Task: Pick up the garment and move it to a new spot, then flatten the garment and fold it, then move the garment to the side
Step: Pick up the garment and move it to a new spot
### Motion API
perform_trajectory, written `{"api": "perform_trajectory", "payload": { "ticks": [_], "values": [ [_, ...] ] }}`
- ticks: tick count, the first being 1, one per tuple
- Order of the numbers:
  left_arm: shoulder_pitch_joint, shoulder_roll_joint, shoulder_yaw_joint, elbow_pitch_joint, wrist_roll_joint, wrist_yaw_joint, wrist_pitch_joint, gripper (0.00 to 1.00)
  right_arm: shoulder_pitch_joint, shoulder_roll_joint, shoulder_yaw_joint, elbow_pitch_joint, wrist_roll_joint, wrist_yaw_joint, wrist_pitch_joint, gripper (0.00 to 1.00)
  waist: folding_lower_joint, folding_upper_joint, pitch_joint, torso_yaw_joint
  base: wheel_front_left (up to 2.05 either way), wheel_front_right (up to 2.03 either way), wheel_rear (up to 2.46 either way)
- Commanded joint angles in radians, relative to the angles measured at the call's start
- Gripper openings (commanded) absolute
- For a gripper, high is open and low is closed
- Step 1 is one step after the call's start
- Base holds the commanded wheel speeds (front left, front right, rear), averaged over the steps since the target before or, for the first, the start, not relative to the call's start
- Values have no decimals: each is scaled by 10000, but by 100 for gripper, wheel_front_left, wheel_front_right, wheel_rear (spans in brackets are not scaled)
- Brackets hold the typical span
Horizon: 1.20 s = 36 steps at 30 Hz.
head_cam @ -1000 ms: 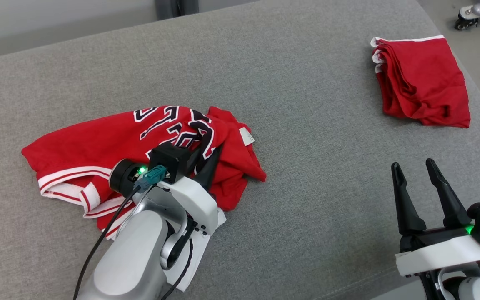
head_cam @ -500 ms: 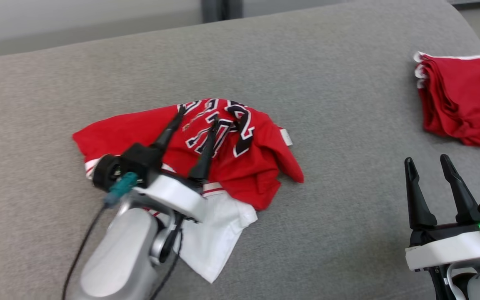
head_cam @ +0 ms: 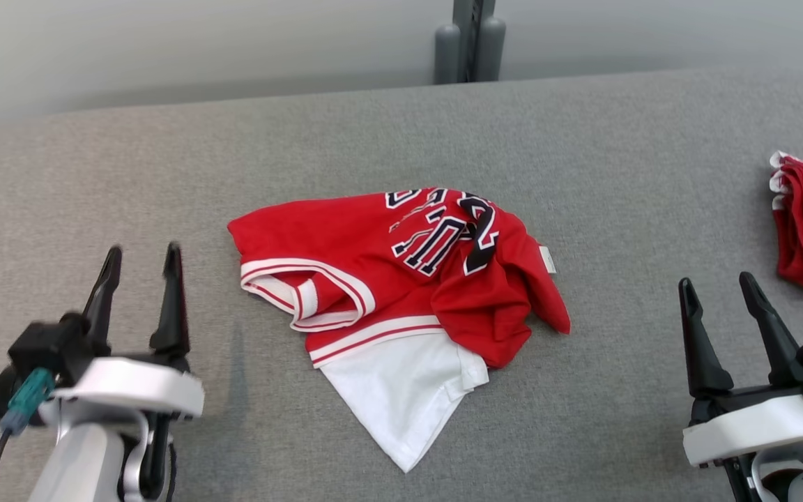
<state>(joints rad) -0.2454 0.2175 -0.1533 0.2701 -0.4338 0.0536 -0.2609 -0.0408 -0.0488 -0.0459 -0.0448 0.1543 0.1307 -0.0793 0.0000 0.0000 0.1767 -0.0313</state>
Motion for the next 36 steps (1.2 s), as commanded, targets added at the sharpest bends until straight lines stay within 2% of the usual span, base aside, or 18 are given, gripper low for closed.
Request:
{"api": "perform_trajectory", "payload": {
  "ticks": [1,9,20,36],
  "values": [
    [208,66,67,-53,-50,6,-39,100,123,-44,-1,-23,-91,2,52,100,0,0,-208,152,0,0,0],
    [1535,315,198,-483,-45,-9,-44,100,459,-44,88,92,-175,2,262,100,0,0,-938,325,0,0,0],
    [2575,324,-273,-985,96,98,364,100,1189,-44,109,25,-96,2,557,100,0,0,-1762,255,0,0,0],
    [2819,463,-445,-1249,123,297,607,100,1536,-44,12,-262,7,2,691,100,0,0,-1858,341,0,0,0]
  ]
}}
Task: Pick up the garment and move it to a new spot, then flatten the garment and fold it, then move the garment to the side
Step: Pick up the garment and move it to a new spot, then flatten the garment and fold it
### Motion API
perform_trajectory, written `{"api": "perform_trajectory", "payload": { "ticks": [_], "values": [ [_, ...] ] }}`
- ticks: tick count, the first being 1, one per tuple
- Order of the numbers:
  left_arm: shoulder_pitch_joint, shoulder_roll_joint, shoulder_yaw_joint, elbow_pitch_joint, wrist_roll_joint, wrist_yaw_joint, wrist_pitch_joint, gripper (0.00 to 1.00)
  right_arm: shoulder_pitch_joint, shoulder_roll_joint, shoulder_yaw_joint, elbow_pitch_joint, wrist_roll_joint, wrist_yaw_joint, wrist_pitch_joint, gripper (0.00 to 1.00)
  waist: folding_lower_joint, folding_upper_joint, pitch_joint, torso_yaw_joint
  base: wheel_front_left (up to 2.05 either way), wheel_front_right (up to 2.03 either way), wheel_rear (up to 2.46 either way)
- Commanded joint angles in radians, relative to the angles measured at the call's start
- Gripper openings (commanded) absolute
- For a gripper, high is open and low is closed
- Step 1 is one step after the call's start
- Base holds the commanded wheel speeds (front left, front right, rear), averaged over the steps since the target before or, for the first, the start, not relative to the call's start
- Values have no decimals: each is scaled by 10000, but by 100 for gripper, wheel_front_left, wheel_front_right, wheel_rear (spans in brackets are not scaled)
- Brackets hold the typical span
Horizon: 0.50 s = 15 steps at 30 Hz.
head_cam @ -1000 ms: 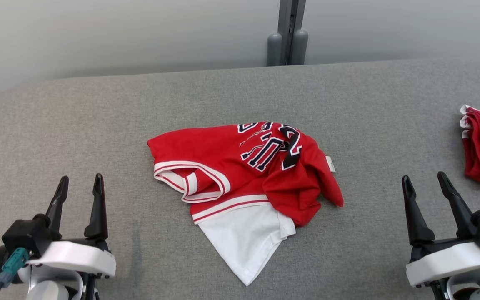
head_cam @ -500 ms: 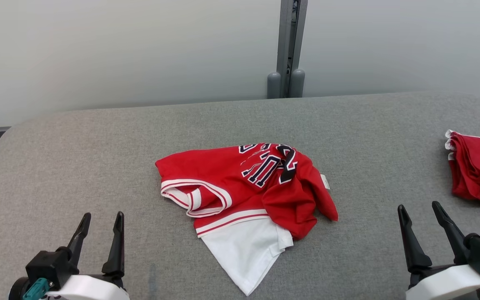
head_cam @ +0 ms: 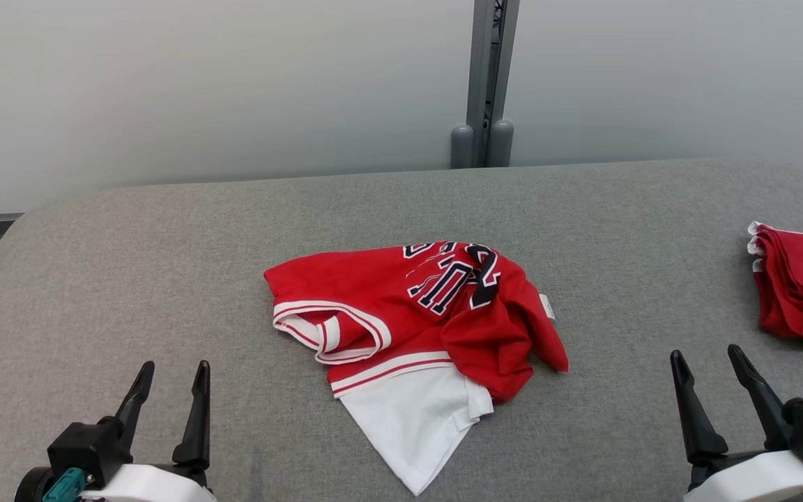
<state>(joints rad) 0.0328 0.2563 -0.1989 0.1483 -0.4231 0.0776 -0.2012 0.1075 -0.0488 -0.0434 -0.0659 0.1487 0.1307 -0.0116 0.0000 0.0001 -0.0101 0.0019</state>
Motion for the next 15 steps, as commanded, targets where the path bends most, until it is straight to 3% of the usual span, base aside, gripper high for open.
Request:
{"api": "perform_trajectory", "payload": {
  "ticks": [1,15],
  "values": [
    [36,75,11,-32,15,57,10,100,53,-44,-13,-51,62,2,14,100,0,-1,10,9,0,0,0],
    [-121,102,-79,-64,-49,142,2,100,-63,-41,188,1,6,2,54,100,0,-1,68,136,0,0,0]
  ]
}}
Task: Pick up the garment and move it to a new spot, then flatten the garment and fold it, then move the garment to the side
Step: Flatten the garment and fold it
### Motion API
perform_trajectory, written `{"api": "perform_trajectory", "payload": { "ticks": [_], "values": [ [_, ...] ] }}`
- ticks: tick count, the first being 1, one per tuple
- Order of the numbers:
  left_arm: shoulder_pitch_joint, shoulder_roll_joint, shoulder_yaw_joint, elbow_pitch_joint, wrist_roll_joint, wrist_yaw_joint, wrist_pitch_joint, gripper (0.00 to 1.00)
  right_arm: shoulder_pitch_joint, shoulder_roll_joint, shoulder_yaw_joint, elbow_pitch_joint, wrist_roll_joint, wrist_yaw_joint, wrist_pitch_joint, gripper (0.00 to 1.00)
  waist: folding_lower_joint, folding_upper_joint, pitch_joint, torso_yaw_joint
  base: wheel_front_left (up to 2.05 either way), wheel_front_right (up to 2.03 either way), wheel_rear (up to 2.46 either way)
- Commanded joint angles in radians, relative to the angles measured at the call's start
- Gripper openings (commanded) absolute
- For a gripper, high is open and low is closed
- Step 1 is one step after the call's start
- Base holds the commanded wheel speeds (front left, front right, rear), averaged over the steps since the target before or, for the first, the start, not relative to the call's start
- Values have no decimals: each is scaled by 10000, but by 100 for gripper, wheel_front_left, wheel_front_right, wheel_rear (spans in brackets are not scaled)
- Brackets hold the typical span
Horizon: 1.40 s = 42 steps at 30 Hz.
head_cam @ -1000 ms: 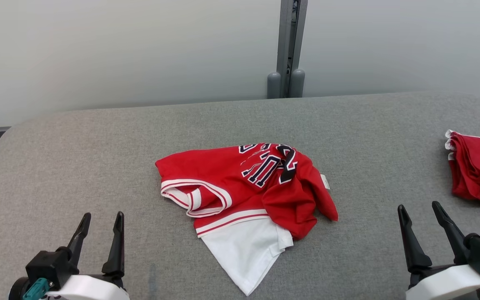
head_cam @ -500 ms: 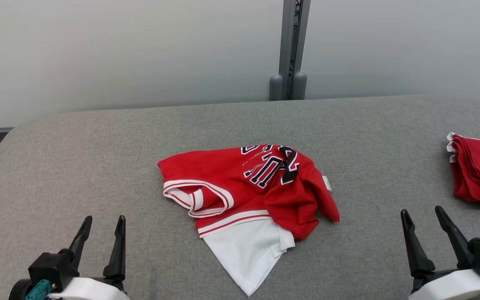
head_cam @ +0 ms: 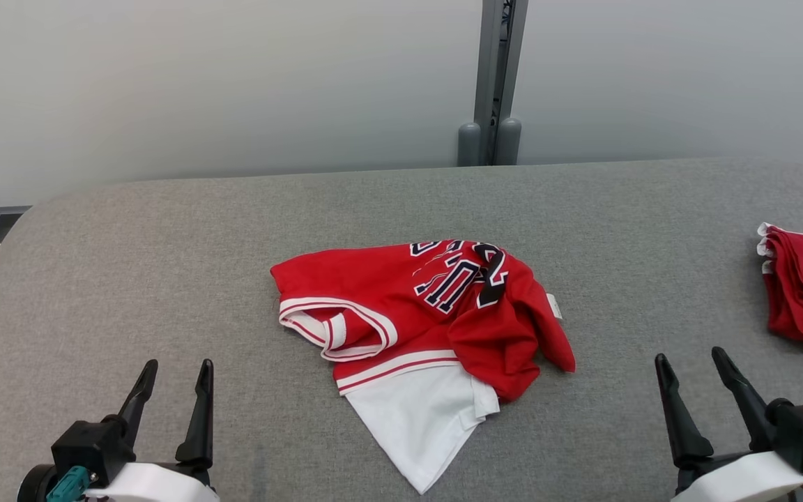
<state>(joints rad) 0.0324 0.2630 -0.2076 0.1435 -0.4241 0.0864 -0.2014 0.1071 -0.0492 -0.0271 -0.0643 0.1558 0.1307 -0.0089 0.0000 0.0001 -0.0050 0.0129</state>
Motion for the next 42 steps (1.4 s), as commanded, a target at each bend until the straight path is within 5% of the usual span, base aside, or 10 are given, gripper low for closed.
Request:
{"api": "perform_trajectory", "payload": {
  "ticks": [1,10,21,22,23,25,42],
  "values": [
    [-171,28,-16,-22,-37,39,11,100,-73,-39,99,-9,-87,2,62,100,0,-1,50,75,0,0,0],
    [-877,-94,-263,-30,80,-146,-120,100,-755,-399,1317,458,26,2,249,100,0,-1,836,789,0,0,0],
    [-2070,-630,-526,363,230,-407,-508,100,-2561,-1150,2247,2644,447,2,279,100,0,-1,2428,1586,0,0,0],
    [-2133,-654,-509,415,243,-429,-539,100,-2680,-1171,2278,2795,484,2,245,93,0,-1,2496,1588,0,0,0],
    [-2185,-676,-489,460,254,-431,-552,100,-2790,-1191,2305,2956,519,2,223,47,0,-1,2554,1582,0,0,0],
    [-2279,-732,-461,547,287,-474,-576,100,-3019,-1250,2318,3171,607,2,66,0,0,-1,2628,1557,0,0,0],
    [-2483,-891,-174,644,540,-672,-640,100,-2879,-1440,-130,1456,205,2,-100,0,0,-1,2622,1107,0,0,0]
  ]
}}
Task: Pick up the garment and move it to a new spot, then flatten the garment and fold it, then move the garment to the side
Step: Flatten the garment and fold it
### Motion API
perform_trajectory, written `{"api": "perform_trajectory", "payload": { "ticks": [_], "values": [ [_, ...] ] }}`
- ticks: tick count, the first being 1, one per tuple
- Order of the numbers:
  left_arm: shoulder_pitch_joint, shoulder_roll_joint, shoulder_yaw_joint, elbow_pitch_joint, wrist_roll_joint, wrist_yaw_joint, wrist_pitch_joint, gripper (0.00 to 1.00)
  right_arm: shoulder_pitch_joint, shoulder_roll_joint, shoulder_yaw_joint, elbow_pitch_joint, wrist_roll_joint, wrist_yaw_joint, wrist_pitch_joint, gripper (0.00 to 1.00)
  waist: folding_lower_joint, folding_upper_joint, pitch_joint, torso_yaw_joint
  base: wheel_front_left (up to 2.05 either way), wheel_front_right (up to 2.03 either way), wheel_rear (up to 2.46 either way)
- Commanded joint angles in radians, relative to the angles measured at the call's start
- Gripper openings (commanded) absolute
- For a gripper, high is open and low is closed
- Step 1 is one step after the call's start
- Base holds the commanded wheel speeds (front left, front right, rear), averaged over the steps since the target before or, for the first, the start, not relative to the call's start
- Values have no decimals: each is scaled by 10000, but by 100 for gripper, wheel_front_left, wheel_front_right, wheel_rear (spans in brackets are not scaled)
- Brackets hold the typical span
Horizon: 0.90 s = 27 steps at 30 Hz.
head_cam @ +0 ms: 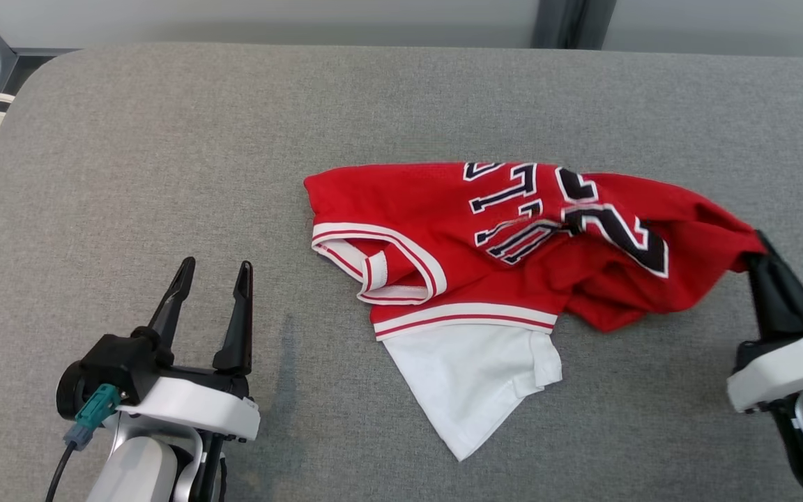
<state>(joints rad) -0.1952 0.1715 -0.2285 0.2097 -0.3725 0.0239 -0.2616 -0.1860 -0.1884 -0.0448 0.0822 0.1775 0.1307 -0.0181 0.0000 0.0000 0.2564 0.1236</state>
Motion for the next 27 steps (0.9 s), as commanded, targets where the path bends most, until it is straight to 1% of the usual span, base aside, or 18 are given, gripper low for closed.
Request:
{"api": "perform_trajectory", "payload": {
  "ticks": [1,4,7,8,9,10,11,14,18,23,27],
  "values": [
    [-231,10,42,-33,34,-53,-38,100,91,-35,-158,4,-25,2,44,0,0,0,36,0,0,0,0],
    [-234,-33,73,-70,111,-96,-39,100,174,-8,-651,267,-57,2,14,0,0,0,129,16,0,0,0],
    [-250,-60,117,-45,131,-136,-40,100,236,136,-795,783,14,2,-76,0,0,0,206,17,0,0,0],
    [-252,-69,137,-40,148,-149,-40,100,256,164,-810,1005,33,2,-86,16,0,0,224,9,0,0,0],
    [-250,-83,149,-37,161,-142,-40,100,277,207,-839,1257,75,1,-80,43,0,0,233,3,0,0,0],
    [-245,-94,163,-28,180,-163,-41,100,256,270,-849,1456,121,2,-174,95,0,0,239,-3,0,0,0],
    [-239,-96,179,-20,200,-172,-41,100,229,328,-858,1659,142,1,-243,100,0,0,241,-11,0,0,0],
    [-197,-116,226,-36,236,-181,-41,100,236,527,-819,2096,230,2,-513,100,0,0,213,-57,0,0,0],
    [-59,-114,322,-79,296,-154,-41,100,399,780,-730,2085,259,2,-925,100,0,0,65,-163,0,0,0],
    [211,-99,486,-165,296,-51,-42,100,685,1018,-503,1205,136,2,-1255,100,0,0,-256,-362,0,0,0],
    [484,-61,563,-221,305,47,-42,100,895,1107,-317,261,-40,2,-1144,100,0,0,-550,-518,0,0,0]
  ]
}}
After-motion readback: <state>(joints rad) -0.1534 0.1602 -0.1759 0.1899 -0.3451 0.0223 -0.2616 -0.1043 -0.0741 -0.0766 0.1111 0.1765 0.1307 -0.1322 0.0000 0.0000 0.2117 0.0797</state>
